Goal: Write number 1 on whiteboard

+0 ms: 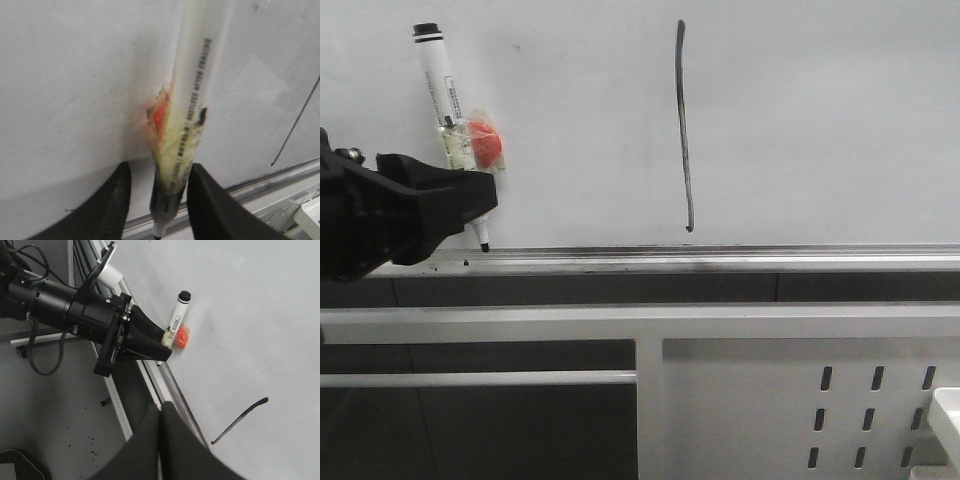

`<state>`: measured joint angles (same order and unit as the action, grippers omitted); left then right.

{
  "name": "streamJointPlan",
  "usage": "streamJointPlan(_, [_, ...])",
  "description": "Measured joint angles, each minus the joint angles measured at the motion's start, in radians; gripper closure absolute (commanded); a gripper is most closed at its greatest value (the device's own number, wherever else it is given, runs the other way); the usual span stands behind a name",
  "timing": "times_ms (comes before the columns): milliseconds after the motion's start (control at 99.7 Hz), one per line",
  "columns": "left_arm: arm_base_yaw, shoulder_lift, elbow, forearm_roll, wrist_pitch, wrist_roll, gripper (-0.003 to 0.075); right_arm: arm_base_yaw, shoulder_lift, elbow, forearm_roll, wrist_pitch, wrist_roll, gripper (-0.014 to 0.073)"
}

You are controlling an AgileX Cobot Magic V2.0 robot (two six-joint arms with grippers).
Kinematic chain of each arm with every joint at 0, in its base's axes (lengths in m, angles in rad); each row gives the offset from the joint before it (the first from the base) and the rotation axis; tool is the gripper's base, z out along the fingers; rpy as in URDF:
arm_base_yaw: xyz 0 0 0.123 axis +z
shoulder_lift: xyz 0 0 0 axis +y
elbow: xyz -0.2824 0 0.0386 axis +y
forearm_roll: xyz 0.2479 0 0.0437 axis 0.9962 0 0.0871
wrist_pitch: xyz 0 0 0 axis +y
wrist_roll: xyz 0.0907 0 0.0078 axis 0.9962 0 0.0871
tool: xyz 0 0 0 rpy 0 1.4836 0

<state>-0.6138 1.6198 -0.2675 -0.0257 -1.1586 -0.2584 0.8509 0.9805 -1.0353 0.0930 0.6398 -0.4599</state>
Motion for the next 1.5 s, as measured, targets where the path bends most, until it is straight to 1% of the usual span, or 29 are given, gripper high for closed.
streamJointPlan(120, [0.000,0.000,0.000,0.007,0.002,0.000,0.0372,0.000,0.000,0.000,0.000,0.006,0.000,0.0663])
streamJointPlan(341, [0.000,0.000,0.004,0.015,0.004,0.000,0.0320,0.000,0.000,0.000,0.000,0.006,0.000,0.0663])
streamJointPlan(491, [0.000,-0.007,0.020,0.020,0.008,0.000,0.0317,0.000,-0.018,0.000,0.000,-0.024,0.000,0.0662])
streamJointPlan(672, [0.000,-0.058,0.047,0.040,0.015,0.000,0.0317,0.000,-0.124,0.040,-0.008,-0.108,0.000,0.0661])
streamJointPlan(843, [0.000,-0.116,0.092,0.051,0.015,0.000,0.0326,0.000,-0.285,0.165,-0.010,-0.196,0.040,0.0661])
streamJointPlan(893, [0.000,-0.134,0.107,0.062,0.015,-0.001,0.0348,0.000,-0.347,0.204,-0.010,-0.216,0.044,0.0661])
streamJointPlan(963, [0.000,-0.159,0.123,0.082,0.015,-0.001,0.0419,0.000,-0.433,0.284,-0.010,-0.255,0.048,0.0661])
streamJointPlan(1023, [0.000,-0.179,0.134,0.102,0.015,-0.001,0.0519,0.000,-0.503,0.354,-0.010,-0.299,0.059,0.0662])
streamJointPlan(1043, [0.000,-0.187,0.140,0.112,0.015,-0.001,0.0570,0.000,-0.530,0.383,-0.010,-0.317,0.066,0.0662])
streamJointPlan(1053, [0.000,-0.192,0.140,0.118,0.015,-0.001,0.0570,0.000,-0.539,0.393,-0.010,-0.331,0.069,0.0662])
streamJointPlan(1133, [0.000,-0.220,0.161,0.149,0.015,-0.001,0.0737,0.000,-0.651,0.518,-0.010,-0.408,0.096,0.0662])
streamJointPlan(1244, [0.000,-0.251,0.181,0.199,0.015,-0.001,0.0740,0.000,-0.790,0.692,-0.014,-0.497,0.105,0.0662])
streamJointPlan(1354, [0.000,-0.264,0.186,0.291,0.015,-0.001,0.0740,0.000,-0.893,0.849,-0.007,-0.528,0.107,0.0662])
streamJointPlan(1505, [0.000,-0.267,0.188,0.396,0.015,-0.012,0.0740,0.000,-0.982,0.967,0.020,-0.572,0.110,0.0663])
